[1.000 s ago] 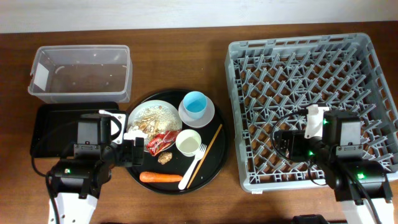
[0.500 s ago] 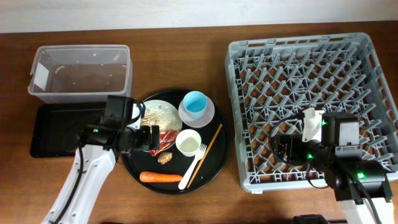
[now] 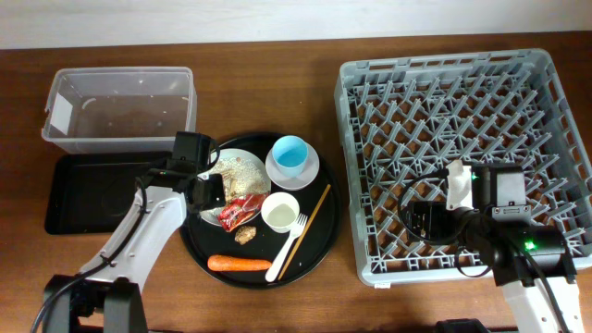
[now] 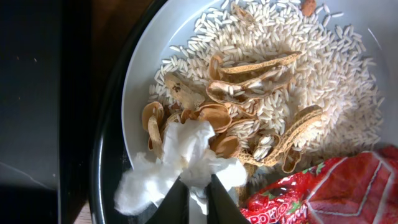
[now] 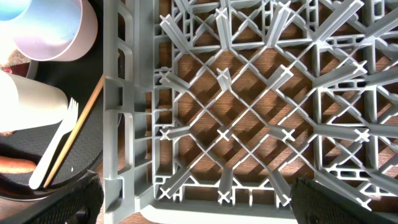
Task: Sort waste into correct bins and load items into the dishwasher rack
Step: 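Grasp the white tissue with the left gripper and drop it in the clear bin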
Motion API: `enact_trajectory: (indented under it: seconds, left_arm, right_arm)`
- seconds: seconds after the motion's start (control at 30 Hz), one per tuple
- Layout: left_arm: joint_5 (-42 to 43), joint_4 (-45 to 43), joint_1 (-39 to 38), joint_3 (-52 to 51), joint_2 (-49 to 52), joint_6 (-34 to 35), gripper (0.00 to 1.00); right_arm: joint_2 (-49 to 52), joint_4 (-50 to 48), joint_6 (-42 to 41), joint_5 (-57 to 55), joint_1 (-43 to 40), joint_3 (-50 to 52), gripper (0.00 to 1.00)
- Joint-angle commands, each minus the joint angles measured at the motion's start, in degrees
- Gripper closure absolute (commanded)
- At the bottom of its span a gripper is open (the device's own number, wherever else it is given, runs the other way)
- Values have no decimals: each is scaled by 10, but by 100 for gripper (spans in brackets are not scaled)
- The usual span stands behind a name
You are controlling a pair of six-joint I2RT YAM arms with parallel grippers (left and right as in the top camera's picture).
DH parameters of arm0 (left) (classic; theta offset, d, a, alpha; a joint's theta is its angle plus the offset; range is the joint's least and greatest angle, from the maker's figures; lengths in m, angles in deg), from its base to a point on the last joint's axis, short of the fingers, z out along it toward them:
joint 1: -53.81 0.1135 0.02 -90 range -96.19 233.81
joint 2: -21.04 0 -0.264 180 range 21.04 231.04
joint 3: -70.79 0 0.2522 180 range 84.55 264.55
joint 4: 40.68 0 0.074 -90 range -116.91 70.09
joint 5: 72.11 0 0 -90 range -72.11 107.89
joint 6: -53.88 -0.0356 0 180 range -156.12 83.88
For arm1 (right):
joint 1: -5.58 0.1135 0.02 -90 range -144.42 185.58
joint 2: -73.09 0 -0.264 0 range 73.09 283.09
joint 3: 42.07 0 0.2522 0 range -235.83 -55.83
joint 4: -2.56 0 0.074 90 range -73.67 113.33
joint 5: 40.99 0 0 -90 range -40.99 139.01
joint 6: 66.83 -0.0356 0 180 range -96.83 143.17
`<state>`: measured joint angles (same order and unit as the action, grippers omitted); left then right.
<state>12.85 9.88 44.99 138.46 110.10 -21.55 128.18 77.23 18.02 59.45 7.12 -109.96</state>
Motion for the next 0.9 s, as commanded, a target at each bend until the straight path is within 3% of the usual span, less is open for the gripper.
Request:
enact_trajectory:
  seconds: [0.0, 0.07, 0.17, 0.3, 0.4, 0.43, 0.47, 0.5, 0.6, 0.7, 0.87]
  left_arm:
    - [-25, -9, 4, 8, 3, 0, 100]
    - [-46, 13, 4, 65, -19, -11, 100]
    - [-141, 25, 6, 179, -60, -12, 100]
    - [-132, -141, 83, 187, 2, -11, 100]
    - [-87, -192, 99, 187, 83, -11, 100]
    - [-85, -204, 99, 187, 104, -11, 96]
    - [-80, -215, 99, 187, 110, -12, 62]
    - [-78, -216, 99, 192, 106, -14, 50]
    - [-50, -177, 94, 204, 65, -57, 47]
    - [-18, -59, 77, 204, 28, -57, 44]
    - [-38, -163, 79, 204, 31, -57, 43]
  right_arm:
    - [0, -1, 2, -6, 3, -13, 1]
    - [0, -1, 2, -6, 3, -13, 1]
    - [0, -1, 2, -6, 3, -13, 1]
    - [0, -1, 2, -6, 3, -13, 1]
    - [0, -1, 2, -6, 3, -13, 1]
    - [0, -1, 2, -6, 3, -13, 1]
    - [0, -1, 2, -6, 3, -13, 1]
    - [0, -2, 2, -6, 3, -13, 1]
    - [0, -2, 2, -6, 3, -13, 1]
    - [0, -2, 2, -6, 3, -13, 1]
    - [0, -1, 2, -6, 3, -13, 1]
